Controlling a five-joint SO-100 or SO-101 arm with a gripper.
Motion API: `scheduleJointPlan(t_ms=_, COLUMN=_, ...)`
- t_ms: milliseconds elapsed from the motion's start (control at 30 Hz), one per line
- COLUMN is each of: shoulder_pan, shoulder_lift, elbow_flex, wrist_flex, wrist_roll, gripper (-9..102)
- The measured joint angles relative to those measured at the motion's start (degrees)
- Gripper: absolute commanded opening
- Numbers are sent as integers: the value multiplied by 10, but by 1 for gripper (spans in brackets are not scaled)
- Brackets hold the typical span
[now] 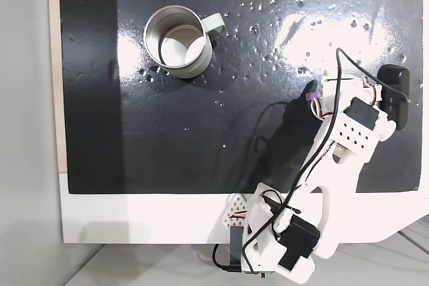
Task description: Grasp a pengrip and put it in the cup.
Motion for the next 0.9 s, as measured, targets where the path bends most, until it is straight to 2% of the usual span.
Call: scheduleJointPlan(t_ms=900, shoulder_pan=-5, shoulder_lift=-84, elbow_flex=29, wrist_flex=-6, wrist_roll=-46, gripper=22)
